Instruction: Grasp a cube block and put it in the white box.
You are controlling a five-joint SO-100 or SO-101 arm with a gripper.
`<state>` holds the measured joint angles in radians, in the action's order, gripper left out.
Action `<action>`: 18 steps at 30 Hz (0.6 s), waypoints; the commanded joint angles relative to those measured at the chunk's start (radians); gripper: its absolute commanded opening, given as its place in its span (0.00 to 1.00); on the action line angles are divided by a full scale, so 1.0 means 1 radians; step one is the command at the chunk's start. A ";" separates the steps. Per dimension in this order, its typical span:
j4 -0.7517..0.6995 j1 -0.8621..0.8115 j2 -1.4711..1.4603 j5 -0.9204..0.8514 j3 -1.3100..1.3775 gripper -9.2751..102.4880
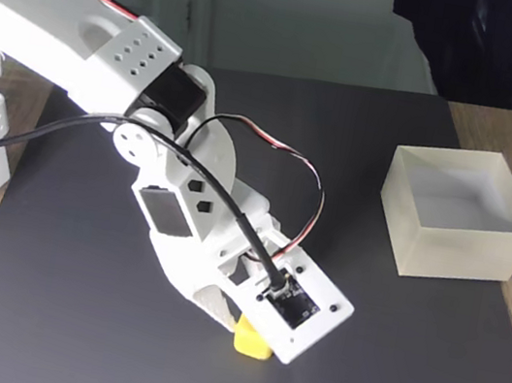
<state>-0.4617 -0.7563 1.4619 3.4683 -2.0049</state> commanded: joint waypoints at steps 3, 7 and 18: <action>-0.005 0.028 0.058 -0.038 0.020 0.26; -0.034 0.040 0.095 -0.058 0.020 0.29; -0.186 -0.012 0.190 -0.035 0.015 0.31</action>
<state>-0.6351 -0.7409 1.5999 3.4223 -2.0064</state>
